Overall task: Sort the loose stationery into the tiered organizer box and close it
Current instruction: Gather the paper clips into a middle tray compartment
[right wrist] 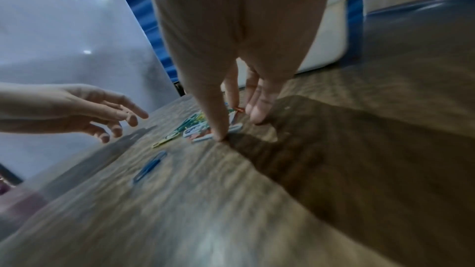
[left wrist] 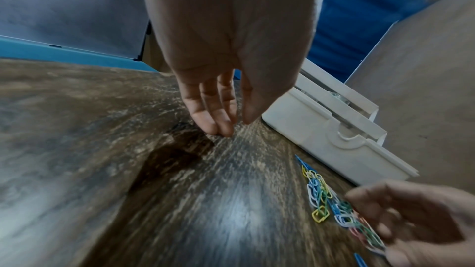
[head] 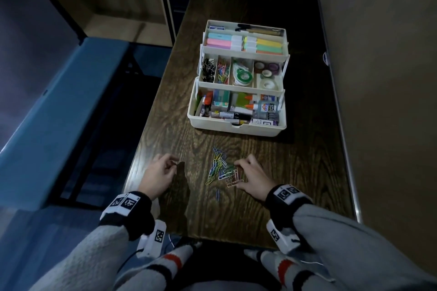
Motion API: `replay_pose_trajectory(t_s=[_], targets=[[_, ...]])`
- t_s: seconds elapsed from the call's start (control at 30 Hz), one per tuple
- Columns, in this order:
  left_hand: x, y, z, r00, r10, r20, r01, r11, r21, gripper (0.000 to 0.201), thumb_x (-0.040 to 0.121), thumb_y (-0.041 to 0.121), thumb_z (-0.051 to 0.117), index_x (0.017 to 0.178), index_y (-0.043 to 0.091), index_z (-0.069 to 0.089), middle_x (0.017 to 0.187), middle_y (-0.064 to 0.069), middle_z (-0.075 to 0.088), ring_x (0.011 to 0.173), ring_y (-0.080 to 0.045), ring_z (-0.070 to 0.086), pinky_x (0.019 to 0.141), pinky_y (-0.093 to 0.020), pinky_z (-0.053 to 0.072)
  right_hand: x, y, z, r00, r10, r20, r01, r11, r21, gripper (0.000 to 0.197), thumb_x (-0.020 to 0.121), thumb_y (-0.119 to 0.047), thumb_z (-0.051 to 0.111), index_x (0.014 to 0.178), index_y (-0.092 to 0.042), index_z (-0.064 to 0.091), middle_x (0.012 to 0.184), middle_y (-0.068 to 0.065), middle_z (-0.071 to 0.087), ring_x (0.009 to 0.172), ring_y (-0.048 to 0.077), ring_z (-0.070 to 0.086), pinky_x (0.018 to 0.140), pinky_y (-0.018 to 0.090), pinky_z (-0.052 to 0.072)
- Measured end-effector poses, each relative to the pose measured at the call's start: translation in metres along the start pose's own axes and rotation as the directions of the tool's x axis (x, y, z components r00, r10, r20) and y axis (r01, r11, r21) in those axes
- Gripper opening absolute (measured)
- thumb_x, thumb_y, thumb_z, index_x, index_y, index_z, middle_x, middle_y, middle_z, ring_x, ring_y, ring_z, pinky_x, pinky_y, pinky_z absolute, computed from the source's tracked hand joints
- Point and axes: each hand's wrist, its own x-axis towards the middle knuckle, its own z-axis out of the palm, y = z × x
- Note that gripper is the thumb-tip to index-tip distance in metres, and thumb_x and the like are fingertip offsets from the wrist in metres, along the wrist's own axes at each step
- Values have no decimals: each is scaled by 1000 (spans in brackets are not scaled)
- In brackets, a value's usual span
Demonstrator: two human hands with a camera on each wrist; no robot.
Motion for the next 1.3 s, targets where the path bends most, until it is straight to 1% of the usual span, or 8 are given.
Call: replay_pose_trajectory(t_s=[0.13, 0.27, 0.4, 0.57, 0.7, 0.87, 1.07, 1.3], targets=[[-3, 3, -2, 1000, -6, 3, 6, 1000, -24, 17, 91, 12, 58, 105, 21, 63, 98, 1, 52, 85, -13, 56, 82, -25, 46, 24, -18, -8, 992, -123, -22, 120, 989, -85, 66, 80, -11, 72, 135, -26, 37, 127, 0, 33, 113, 23, 52, 94, 40, 50], [-5, 2, -6, 1000, -21, -2, 21, 999, -28, 18, 91, 13, 58, 105, 24, 63, 98, 3, 52, 87, -13, 55, 85, -28, 47, 42, -27, -20, 949, -246, 198, 312, 831, -461, 106, 71, -27, 81, 150, -34, 11, 157, -1, 7, 142, 28, 14, 111, 52, 27], [-5, 6, -6, 1000, -17, 6, 17, 999, -34, 17, 92, 13, 57, 104, 22, 63, 99, 0, 54, 88, -15, 58, 85, -29, 49, 47, -37, -27, 879, -225, 421, 432, 750, -500, 89, 81, -23, 73, 150, -34, 18, 161, -6, 0, 148, 25, 3, 115, 53, 21], [-3, 13, -2, 998, 22, 61, -22, 1000, -14, 15, 93, 15, 56, 104, 23, 63, 101, 1, 57, 87, -12, 59, 82, -24, 47, 31, -31, -24, 885, -351, 305, 462, 743, -484, 51, 91, -17, 61, 138, -22, 45, 142, 5, 38, 128, 27, 34, 103, 43, 40], [-5, 23, 3, 992, 59, 111, -62, 998, 26, 16, 93, 15, 56, 106, 21, 63, 100, 4, 58, 88, -10, 57, 82, -24, 47, 21, -25, -19, 901, -377, 213, 432, 745, -508, 26, 96, -12, 49, 122, -11, 52, 129, 8, 45, 119, 29, 41, 92, 42, 46], [-12, 38, 15, 958, 62, 282, -102, 986, 131, 20, 92, 25, 59, 112, 22, 58, 109, 2, 60, 97, -12, 58, 88, -27, 49, 20, -20, -14, 916, -384, 116, 391, 792, -470, 23, 97, -10, 42, 117, -7, 52, 123, 10, 48, 114, 27, 44, 90, 38, 44], [-7, 58, 41, 939, 0, 345, -81, 972, 219, 70, 77, 44, 73, 133, 18, 40, 126, -4, 38, 114, -22, 51, 99, -35, 45, 25, -11, -25, 961, -270, -56, 258, 952, -163, 18, 93, -15, 56, 105, -5, 65, 105, 9, 58, 103, 25, 54, 89, 31, 40], [9, 87, 71, 891, 123, 437, -272, 916, 296, 90, 72, 31, 79, 145, 18, 26, 132, -9, 25, 125, -28, 32, 107, -42, 37, 14, 1, -48, 974, -84, -210, 101, 993, 68, 17, 85, -14, 69, 99, -5, 73, 96, 10, 67, 93, 23, 61, 84, 30, 43]])
